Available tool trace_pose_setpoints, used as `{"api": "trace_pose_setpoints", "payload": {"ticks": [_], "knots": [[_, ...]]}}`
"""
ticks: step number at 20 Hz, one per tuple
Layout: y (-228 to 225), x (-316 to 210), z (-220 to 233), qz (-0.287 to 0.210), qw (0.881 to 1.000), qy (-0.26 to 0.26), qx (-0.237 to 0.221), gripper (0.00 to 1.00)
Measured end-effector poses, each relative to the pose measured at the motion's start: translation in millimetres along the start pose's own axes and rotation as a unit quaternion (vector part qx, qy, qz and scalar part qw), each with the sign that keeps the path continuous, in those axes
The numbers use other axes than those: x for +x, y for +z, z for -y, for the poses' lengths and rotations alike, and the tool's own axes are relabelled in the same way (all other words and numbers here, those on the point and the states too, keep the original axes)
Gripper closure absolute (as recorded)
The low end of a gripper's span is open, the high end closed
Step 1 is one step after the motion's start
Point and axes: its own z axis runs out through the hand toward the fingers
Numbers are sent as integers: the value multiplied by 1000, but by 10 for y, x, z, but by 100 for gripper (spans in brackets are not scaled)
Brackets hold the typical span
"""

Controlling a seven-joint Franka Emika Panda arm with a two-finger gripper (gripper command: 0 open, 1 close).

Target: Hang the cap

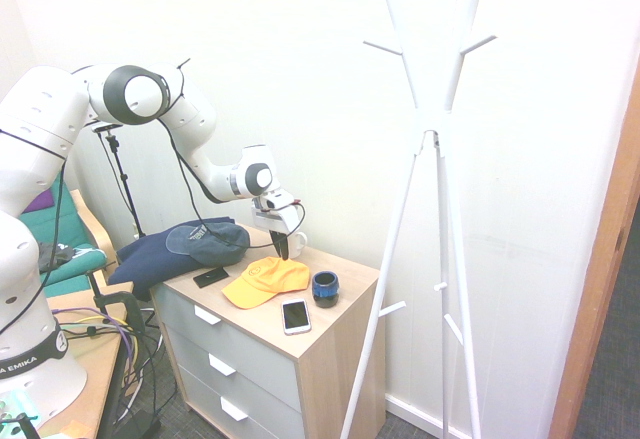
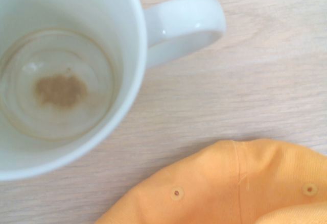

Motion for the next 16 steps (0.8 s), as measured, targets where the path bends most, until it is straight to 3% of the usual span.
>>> {"api": "trace_pose_setpoints", "payload": {"ticks": [6, 12, 16], "knots": [[-278, 27, -34, -21, 1000, -8, 7, 100], [-1115, 14, -336, -69, 997, -26, 14, 100], [-1738, 233, -634, -121, 993, -10, 5, 100]]}}
